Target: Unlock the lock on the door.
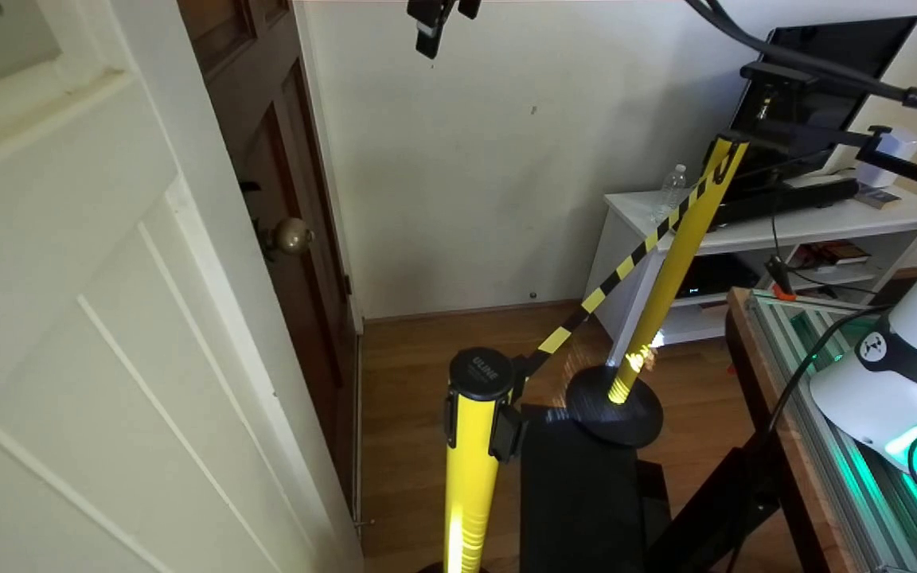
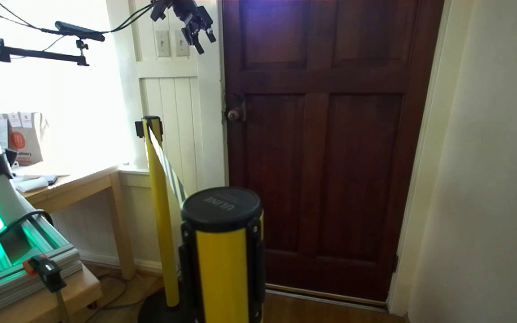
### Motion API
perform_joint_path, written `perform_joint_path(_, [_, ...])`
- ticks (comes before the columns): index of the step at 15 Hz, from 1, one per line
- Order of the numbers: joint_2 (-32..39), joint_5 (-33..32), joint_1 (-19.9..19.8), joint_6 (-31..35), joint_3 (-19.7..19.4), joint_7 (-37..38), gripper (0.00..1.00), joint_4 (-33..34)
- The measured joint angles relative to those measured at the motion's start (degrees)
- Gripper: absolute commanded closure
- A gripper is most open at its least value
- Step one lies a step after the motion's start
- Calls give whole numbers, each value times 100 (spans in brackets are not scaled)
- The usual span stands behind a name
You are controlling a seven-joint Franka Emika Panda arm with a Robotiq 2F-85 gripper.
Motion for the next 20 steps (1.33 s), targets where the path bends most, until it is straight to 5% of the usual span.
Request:
perform_joint_path(1, [111,-42,58,24,-15,4,25,11])
perform_joint_path(12, [2282,-2022,1074,716,-487,-31,98,1438])
perform_joint_path(20, [2653,-2066,1236,1161,-641,-133,100,1584])
